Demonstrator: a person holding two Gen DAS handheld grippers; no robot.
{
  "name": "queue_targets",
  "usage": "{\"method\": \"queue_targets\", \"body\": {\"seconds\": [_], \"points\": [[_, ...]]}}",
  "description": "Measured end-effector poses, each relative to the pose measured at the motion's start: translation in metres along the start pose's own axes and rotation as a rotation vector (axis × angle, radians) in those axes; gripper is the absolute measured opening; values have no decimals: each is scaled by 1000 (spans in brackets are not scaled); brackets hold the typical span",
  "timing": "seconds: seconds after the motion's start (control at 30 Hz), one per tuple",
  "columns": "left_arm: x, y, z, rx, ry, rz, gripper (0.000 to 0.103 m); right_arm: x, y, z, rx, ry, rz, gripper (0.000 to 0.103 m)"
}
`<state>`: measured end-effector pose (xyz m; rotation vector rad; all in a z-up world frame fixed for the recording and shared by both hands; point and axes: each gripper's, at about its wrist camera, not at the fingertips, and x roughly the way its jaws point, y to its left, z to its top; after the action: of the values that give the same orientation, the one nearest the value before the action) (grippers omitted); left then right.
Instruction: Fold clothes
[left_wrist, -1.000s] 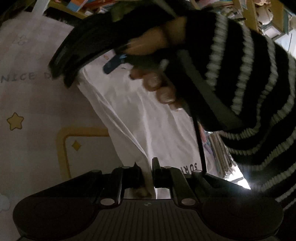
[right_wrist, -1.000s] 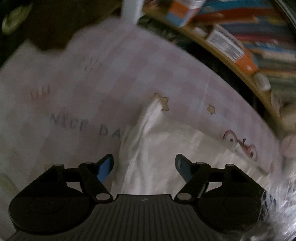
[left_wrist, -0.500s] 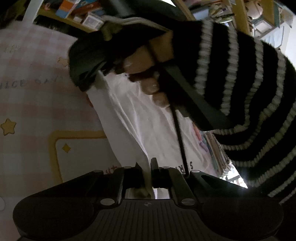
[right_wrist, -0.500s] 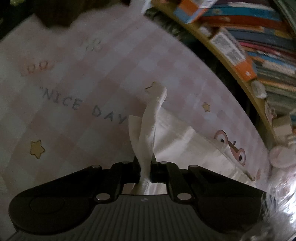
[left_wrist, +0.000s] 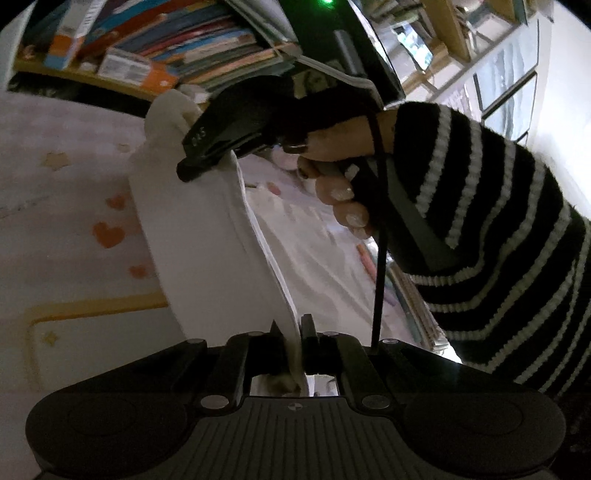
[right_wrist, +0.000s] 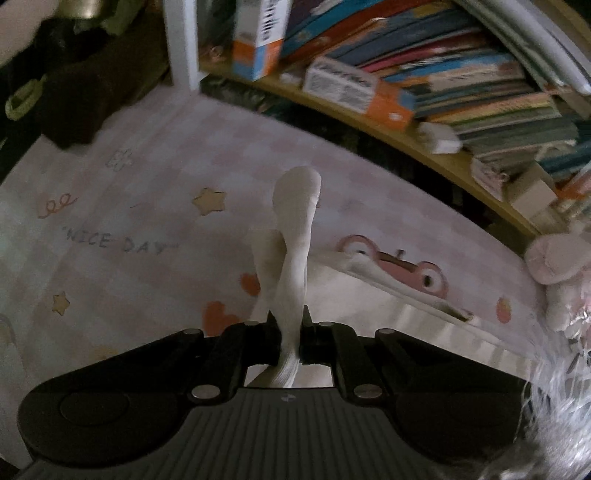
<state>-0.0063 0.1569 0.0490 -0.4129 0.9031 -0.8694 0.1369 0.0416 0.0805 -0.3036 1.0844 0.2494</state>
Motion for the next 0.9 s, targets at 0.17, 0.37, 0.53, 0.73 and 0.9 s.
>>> {"method": "queue_targets", "body": {"seconds": [0.17,0.37,0.53,0.73,0.9], "points": [[37,-42,2,46,17,14,7,-22,-58,-32,18,-81,45,7],[88,-93,7,91,35,55,7,-42,-128,-70,-23,-177,68,7],[120,-124,8,96,46,86,7,-48,-183,-99,11,-233,112,7],[157,-143,10,81,95,116,7,-43,-237,-130,76,-271,177,7],[184,-155,10,100,144,137,7,-29,-267,-150,119,-281,214,7]]}}
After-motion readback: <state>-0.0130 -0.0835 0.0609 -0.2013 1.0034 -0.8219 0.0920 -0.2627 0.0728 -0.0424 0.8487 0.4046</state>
